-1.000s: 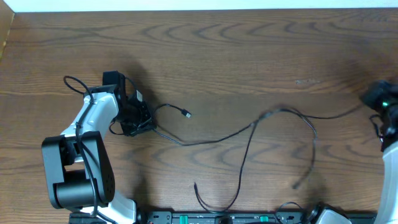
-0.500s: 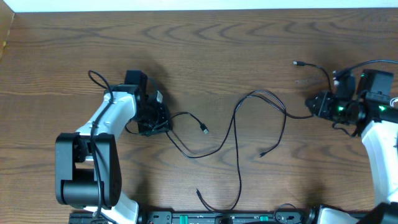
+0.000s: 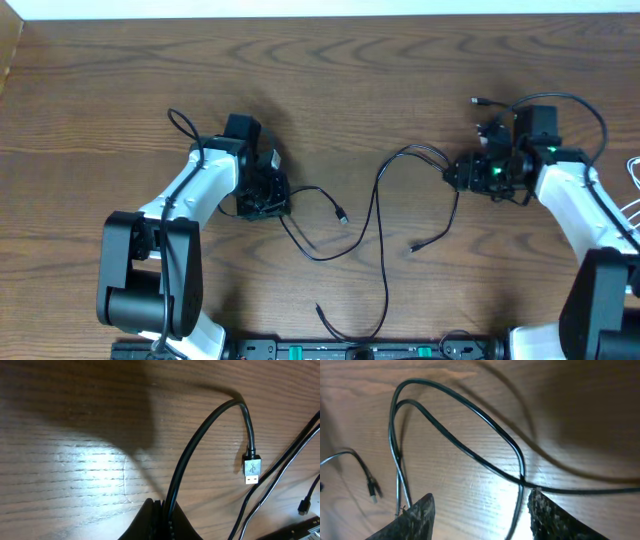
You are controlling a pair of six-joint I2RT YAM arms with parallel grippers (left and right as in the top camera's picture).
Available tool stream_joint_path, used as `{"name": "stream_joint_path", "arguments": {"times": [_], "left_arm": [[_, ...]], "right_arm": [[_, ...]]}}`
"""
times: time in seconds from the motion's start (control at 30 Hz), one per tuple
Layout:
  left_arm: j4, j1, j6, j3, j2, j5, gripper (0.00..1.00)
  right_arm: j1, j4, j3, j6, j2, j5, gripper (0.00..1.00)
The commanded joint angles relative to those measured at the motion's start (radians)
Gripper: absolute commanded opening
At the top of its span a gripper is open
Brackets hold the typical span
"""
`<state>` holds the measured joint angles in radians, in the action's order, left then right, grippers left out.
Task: Untangle cables
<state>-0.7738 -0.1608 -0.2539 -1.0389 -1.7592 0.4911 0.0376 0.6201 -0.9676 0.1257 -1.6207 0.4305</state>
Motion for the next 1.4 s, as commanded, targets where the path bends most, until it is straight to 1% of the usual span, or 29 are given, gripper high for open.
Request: {"name": "stream_joint_path", "arguments": {"times": [0.0, 0.07, 0.17, 0.2, 0.23, 0.3, 0.43, 0.47, 0.5, 0.6, 0.67, 0.83, 0.93, 0.97, 1.03, 1.07, 1.27, 1.37], "left_arm": [[0.000, -0.003, 0.013, 0.003, -0.005, -0.013, 0.07], [-0.003, -0.003, 0.013, 0.003, -0.005, -0.013, 0.08], [-0.003, -0.003, 0.013, 0.003, -0.005, -0.013, 0.08], [-0.003, -0.003, 0.013, 0.003, -0.005, -0.013, 0.07], [-0.003, -0.003, 0.013, 0.003, -0.005, -0.013, 0.08], [-0.003, -0.003, 0.013, 0.003, -0.005, -0.013, 0.07], [-0.003, -0.003, 0.013, 0.003, -0.005, -0.013, 0.07], [-0.003, -0.003, 0.013, 0.003, -0.005, -0.013, 0.08], [-0.003, -0.003, 0.013, 0.003, -0.005, -0.013, 0.07], [-0.003, -0.003, 0.013, 0.003, -0.005, -0.013, 0.08], [-0.003, -0.003, 0.013, 0.003, -0.005, -0.013, 0.07], [-0.003, -0.003, 0.013, 0.003, -0.005, -0.013, 0.07], [-0.003, -0.003, 0.013, 0.003, -0.005, -0.013, 0.07], [-0.003, -0.003, 0.013, 0.003, -0.005, -0.013, 0.07], [-0.003, -0.003, 0.013, 0.003, -0.005, -0.013, 0.07], [-0.003, -0.003, 0.013, 0.003, -0.005, -0.013, 0.07], [-0.006, -0.003, 0.013, 0.003, -0.005, -0.013, 0.08], [-0.008, -0.003, 0.013, 0.003, -0.005, -0.013, 0.08]], "right_arm": [[-0.029, -0.031, -0.005, -0.027, -0.038, -0.082, 0.55], [-0.041, -0.053, -0.005, -0.082, -0.056, -0.084, 0.52], [-0.080, -0.077, -0.005, -0.219, -0.092, -0.085, 0.49], [-0.084, -0.079, -0.005, -0.232, -0.094, -0.085, 0.48], [-0.103, -0.086, -0.005, -0.285, -0.100, -0.089, 0.46], [-0.126, -0.095, -0.005, -0.319, -0.102, -0.106, 0.43], [-0.157, -0.108, -0.005, -0.317, -0.102, -0.167, 0.32], [-0.164, -0.105, -0.005, -0.317, -0.102, -0.170, 0.27], [-0.166, -0.104, -0.004, -0.317, -0.102, -0.170, 0.27], [-0.171, -0.106, 0.011, -0.317, -0.102, -0.173, 0.33], [-0.171, -0.107, 0.023, -0.317, -0.102, -0.199, 0.33], [-0.171, -0.107, 0.049, -0.308, -0.102, -0.215, 0.27], [-0.171, -0.108, 0.069, -0.271, -0.102, -0.215, 0.24], [-0.171, -0.108, 0.074, -0.264, -0.102, -0.215, 0.19], [-0.171, -0.108, 0.080, -0.252, -0.102, -0.215, 0.05], [-0.171, -0.108, 0.080, -0.249, -0.102, -0.215, 0.01], [-0.154, -0.110, 0.057, -0.117, -0.091, -0.211, 0.01], [-0.106, -0.092, 0.018, -0.058, -0.053, -0.187, 0.01]]}}
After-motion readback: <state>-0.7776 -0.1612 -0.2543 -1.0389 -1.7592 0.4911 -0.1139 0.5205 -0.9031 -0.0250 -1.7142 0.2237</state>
